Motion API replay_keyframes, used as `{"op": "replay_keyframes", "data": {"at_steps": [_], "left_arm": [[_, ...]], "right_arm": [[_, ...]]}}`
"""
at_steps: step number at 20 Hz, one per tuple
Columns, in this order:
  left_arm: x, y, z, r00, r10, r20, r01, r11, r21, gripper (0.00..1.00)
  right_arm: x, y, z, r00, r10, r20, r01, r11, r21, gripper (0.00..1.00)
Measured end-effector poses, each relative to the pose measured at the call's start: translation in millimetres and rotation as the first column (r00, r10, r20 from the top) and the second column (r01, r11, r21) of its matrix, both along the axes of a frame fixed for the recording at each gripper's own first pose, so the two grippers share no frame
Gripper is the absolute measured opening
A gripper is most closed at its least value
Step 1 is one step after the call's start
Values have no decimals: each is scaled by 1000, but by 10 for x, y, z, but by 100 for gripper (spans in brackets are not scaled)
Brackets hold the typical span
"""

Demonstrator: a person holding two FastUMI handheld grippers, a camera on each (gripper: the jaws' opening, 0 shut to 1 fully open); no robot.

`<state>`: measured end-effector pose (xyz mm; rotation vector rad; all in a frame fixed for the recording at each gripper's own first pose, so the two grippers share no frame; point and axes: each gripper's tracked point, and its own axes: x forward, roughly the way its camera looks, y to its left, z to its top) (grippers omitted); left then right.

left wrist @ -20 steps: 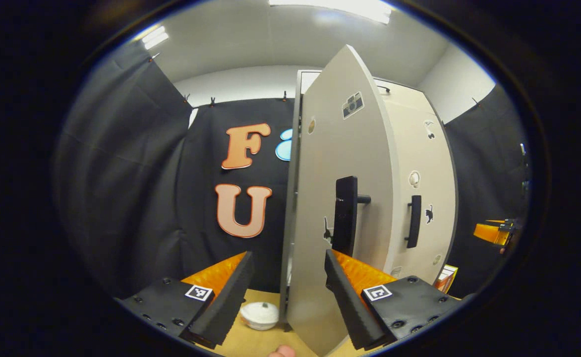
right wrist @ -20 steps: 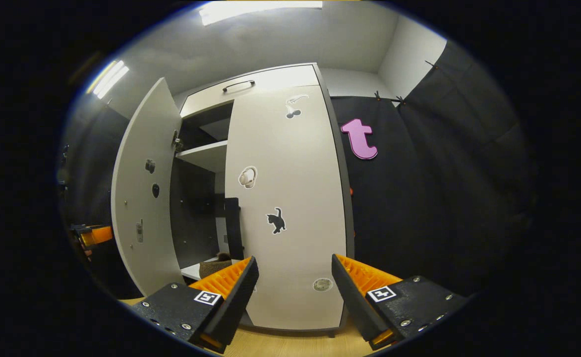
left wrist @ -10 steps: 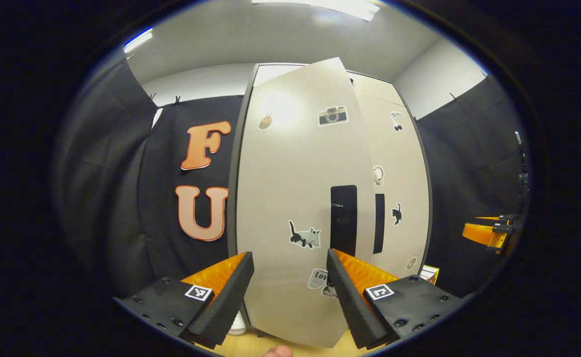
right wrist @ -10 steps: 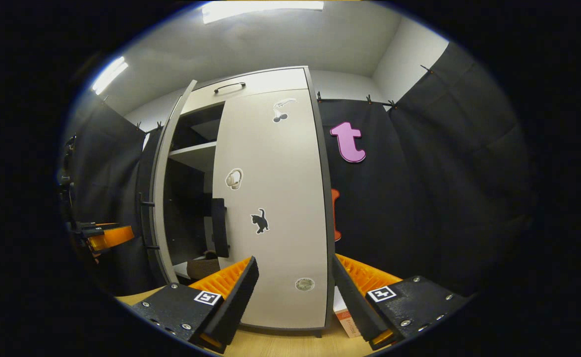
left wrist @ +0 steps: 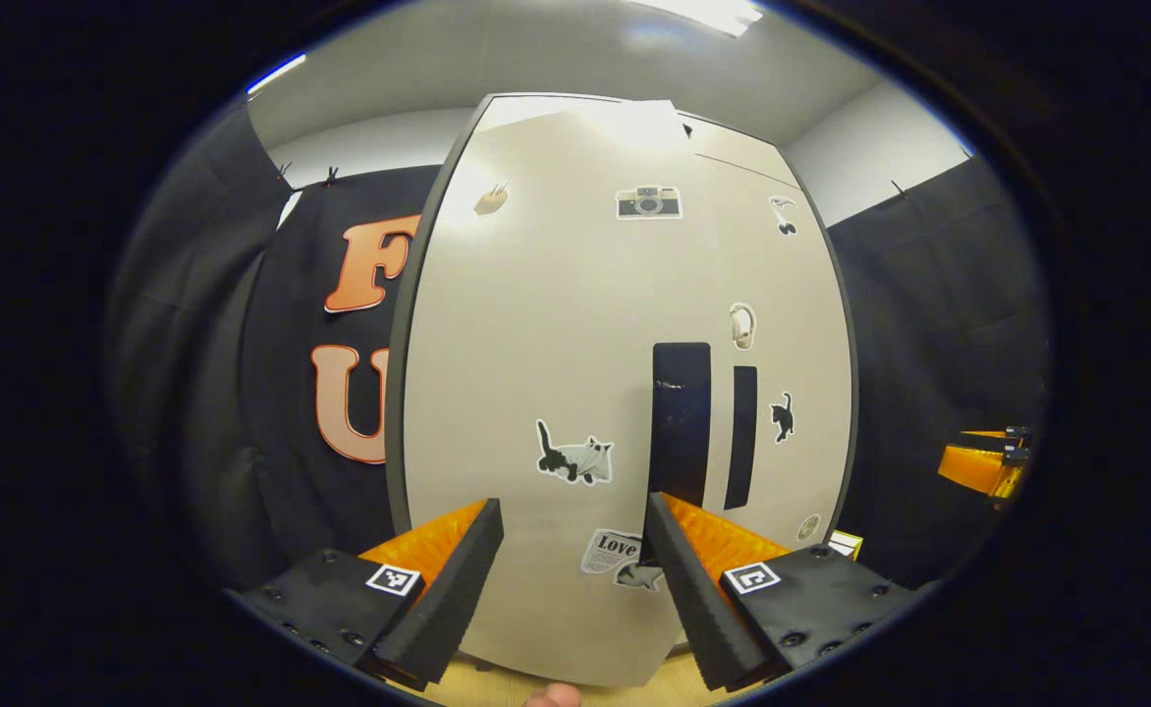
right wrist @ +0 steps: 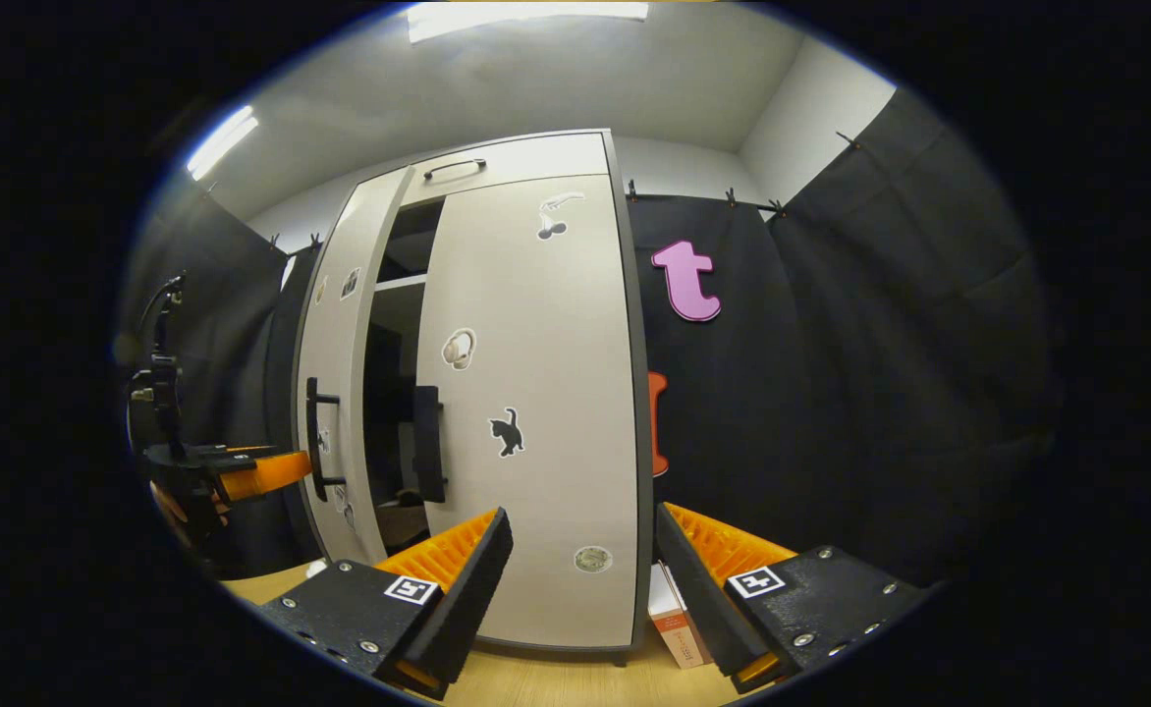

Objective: Grab one shoe with the right hand and put it into the shoe cabinet, grab the other shoe with the left hand and put it into the shoe cabinet; then close the right door with the right hand and the left door with the left hand.

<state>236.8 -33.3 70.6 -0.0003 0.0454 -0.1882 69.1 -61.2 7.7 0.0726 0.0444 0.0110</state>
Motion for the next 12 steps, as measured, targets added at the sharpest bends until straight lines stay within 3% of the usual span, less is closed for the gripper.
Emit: {"op": "replay_keyframes", "data": {"at_steps": [6,12], "left_arm": [[280,-182,-52,1000,-3,6,2,999,48,96],[522,-247,-132,1000,-11,-18,11,1000,3,96]], "right_arm": [[22,-19,8,1000,0,8,0,1000,-15,92],[59,-98,16,1000,-12,15,13,1000,-10,92]]}}
